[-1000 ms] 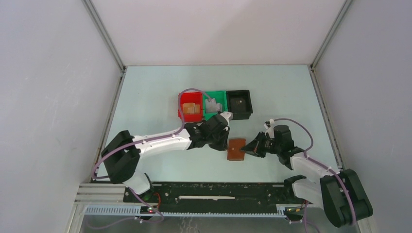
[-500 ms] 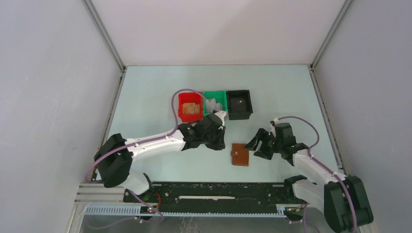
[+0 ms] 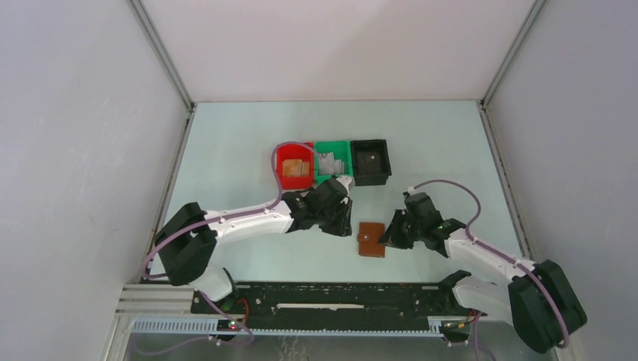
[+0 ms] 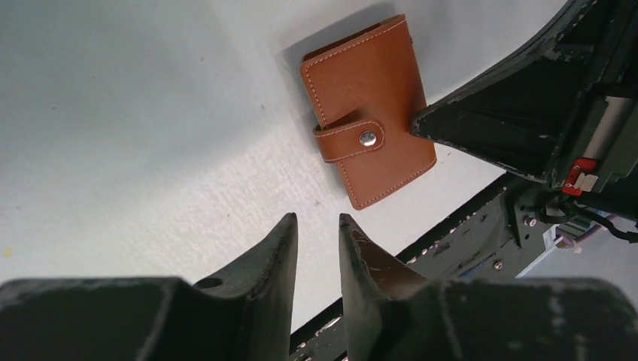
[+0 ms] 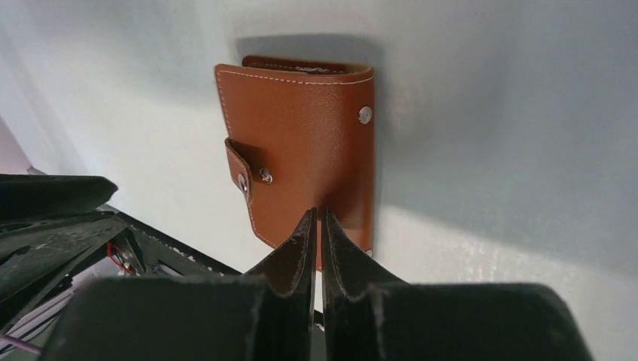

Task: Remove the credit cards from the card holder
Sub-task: Open the card holder at the center of the board.

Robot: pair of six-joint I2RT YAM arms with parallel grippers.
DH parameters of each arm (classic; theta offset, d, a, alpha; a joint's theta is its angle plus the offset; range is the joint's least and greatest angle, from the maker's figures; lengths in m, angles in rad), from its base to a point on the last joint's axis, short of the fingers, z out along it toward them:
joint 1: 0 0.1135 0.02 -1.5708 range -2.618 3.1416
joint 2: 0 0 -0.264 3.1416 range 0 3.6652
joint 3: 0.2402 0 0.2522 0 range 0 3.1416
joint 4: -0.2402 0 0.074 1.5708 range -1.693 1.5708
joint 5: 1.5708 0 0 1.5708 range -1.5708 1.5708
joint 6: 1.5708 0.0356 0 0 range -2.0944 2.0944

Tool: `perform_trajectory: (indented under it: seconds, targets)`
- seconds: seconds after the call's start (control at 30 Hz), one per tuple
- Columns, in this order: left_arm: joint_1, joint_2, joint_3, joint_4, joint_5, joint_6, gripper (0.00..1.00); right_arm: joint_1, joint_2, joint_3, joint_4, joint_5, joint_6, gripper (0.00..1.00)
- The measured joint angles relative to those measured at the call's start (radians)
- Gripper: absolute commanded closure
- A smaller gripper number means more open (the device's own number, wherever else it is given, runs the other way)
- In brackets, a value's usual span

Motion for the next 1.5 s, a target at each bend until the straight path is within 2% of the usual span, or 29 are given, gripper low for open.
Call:
perform_trajectory:
  seconds: [0.53, 0.63, 0.77, 1.03, 1.17, 1.27, 1.5]
  targets:
    - [0.051, -0.051, 0.0, -0.082, -0.023, 0.026, 0.56, 0.149, 0.262, 0.161, 0.139, 0.014, 0.026, 0.92]
    - [0.053, -0.058, 0.0, -0.084, -0.023, 0.026, 0.52, 0.182, 0.296, 0.186, 0.159, 0.014, 0.034, 0.92]
    - [0.059, -0.06, -0.002, -0.08, -0.01, 0.025, 0.39, 0.214, 0.37, 0.225, 0.176, 0.016, 0.039, 0.94]
    - [0.061, -0.058, -0.002, -0.047, 0.046, 0.011, 0.3, 0.222, 0.505, 0.264, 0.196, 0.029, 0.04, 0.99]
    - [0.063, -0.039, -0.003, -0.02, 0.085, -0.003, 0.24, 0.226, 0.497, 0.271, 0.187, 0.032, 0.037, 0.98]
    - [0.067, -0.036, -0.026, -0.001, 0.113, -0.01, 0.23, 0.231, 0.429, 0.264, 0.162, 0.055, 0.033, 0.93]
    - [0.082, -0.024, -0.048, 0.018, 0.142, -0.028, 0.23, 0.201, 0.085, 0.248, 0.086, 0.167, 0.031, 0.85]
